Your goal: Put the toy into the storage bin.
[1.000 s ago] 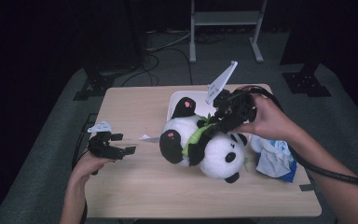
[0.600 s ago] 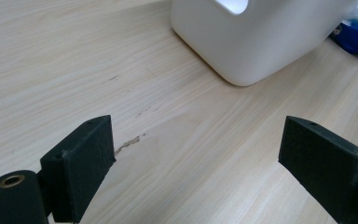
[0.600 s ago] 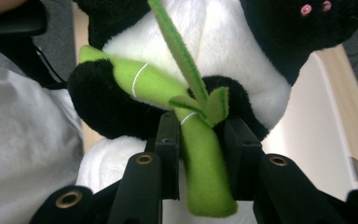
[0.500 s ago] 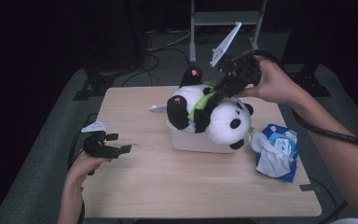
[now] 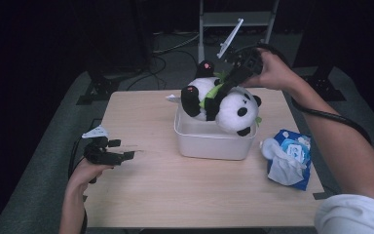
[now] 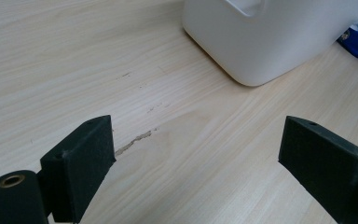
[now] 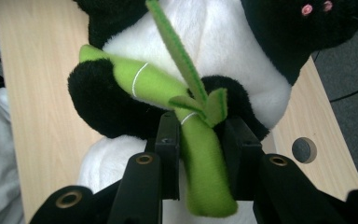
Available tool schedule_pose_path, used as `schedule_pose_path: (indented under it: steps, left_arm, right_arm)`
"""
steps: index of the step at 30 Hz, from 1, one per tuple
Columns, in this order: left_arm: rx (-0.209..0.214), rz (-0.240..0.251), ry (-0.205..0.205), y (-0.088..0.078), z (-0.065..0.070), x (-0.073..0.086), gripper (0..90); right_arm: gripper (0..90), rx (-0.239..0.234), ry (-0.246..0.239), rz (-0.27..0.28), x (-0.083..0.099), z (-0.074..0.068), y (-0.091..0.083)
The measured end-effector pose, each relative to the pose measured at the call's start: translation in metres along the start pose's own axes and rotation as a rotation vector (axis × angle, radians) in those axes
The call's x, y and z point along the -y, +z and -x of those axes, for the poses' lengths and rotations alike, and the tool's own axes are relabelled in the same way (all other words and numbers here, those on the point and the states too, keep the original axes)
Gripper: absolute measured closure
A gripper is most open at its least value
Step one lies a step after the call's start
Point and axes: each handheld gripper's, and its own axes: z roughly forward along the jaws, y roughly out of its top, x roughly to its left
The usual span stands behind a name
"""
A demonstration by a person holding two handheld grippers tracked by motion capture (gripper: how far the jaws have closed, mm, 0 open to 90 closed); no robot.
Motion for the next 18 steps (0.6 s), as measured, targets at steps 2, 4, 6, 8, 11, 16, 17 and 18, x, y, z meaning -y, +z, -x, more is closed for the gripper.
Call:
schedule_pose_path:
  steps: [2,4,6,8,11,16,17,18]
  left_arm:
    - [0.0,-0.002,0.001,0.0,0.0,0.0,9.2]
    - [-0.002,-0.003,0.0,0.0,0.0,0.0,9.2]
    - [-0.002,-0.007,0.002,0.0,0.0,0.0,9.2]
    - [-0.004,-0.005,0.001,0.0,-0.001,0.001,9.2]
    - [-0.002,-0.004,0.002,0.0,-0.001,0.001,9.2]
    - [0.002,-0.006,0.004,0.0,0.0,0.0,9.2]
    - [0.003,-0.006,0.004,0.0,0.0,0.0,9.2]
    - [0.002,-0.005,0.005,0.0,0.0,0.0,9.2]
  right_arm:
    - [69.9,-0.009,0.005,-0.005,0.001,0.006,0.011]
    - [69.9,-0.018,0.01,-0.012,0.002,0.009,0.022]
    - [69.9,-0.035,0.002,-0.023,0.003,0.011,0.031]
    - [69.9,-0.049,0.007,-0.029,0.004,0.01,0.038]
    - [69.9,-0.065,0.009,-0.016,0.005,0.008,0.043]
    - [69.9,-0.081,0.004,-0.007,0.005,0.003,0.047]
    - [69.9,-0.084,0.005,-0.007,0.005,0.001,0.047]
    - [69.9,-0.088,0.001,-0.005,0.005,-0.001,0.048]
